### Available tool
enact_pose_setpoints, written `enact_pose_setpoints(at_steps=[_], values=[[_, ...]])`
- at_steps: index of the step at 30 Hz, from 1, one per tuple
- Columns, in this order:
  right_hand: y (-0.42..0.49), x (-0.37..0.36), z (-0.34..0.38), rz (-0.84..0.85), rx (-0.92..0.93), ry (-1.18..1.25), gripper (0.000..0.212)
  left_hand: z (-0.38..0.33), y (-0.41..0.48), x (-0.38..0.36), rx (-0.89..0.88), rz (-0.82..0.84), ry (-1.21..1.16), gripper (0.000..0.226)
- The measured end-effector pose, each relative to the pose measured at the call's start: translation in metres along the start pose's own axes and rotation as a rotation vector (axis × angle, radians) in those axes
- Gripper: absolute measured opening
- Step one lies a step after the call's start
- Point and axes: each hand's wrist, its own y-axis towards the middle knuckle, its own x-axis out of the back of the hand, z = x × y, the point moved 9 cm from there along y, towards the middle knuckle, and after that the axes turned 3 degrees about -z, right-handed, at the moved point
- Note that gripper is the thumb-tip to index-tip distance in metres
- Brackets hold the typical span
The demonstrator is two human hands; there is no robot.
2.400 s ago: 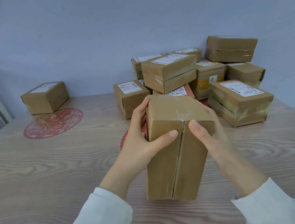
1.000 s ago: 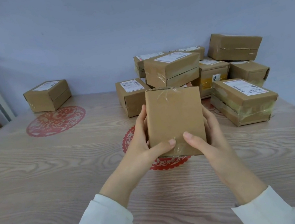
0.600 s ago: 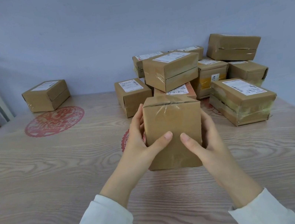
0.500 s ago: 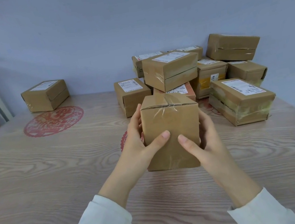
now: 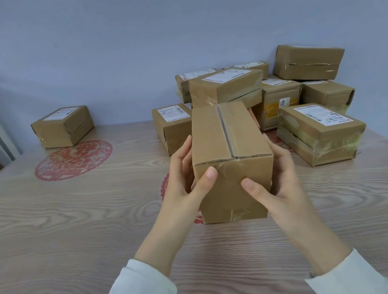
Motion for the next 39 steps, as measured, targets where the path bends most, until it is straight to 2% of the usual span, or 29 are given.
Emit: enact_pose_setpoints(at_steps=[3,5,10,13,15,22,27,30,34,39], values=[[0.000,-0.002,0.002,0.030,0.039,-0.027,0.081,0.008,0.000,0.003,0.073,-0.023,-0.042,0.098],[0.001,-0.002,0.001,0.033,0.053,-0.038,0.085,0.013,0.001,0.001,0.137,0.011,-0.036,0.104],[0.004,0.002,0.002,0.047,0.060,-0.039,0.087,0.018,0.001,-0.008,0.255,0.128,-0.115,0.104],[0.003,0.001,0.004,0.074,0.089,-0.087,0.088,0.026,0.004,-0.002,0.283,0.038,-0.212,0.089],[0.002,-0.001,0.008,0.086,0.095,-0.114,0.086,0.029,0.005,-0.001,0.273,0.003,-0.245,0.090],[-0.004,-0.007,-0.009,0.208,-0.169,0.095,0.109,0.023,0.002,-0.003,0.175,0.043,-0.100,0.096],[-0.004,-0.002,-0.019,0.180,-0.245,0.138,0.096,0.016,-0.001,-0.007,0.168,0.137,-0.013,0.099],[-0.002,0.003,-0.022,0.116,-0.262,0.161,0.096,0.012,-0.001,-0.011,0.182,0.167,-0.004,0.108],[-0.004,0.003,-0.019,0.112,-0.228,0.136,0.092,0.013,0.003,-0.009,0.198,0.123,-0.005,0.098],[-0.006,-0.005,-0.015,0.152,-0.220,0.089,0.086,0.015,0.004,-0.004,0.171,0.068,0.027,0.111]])
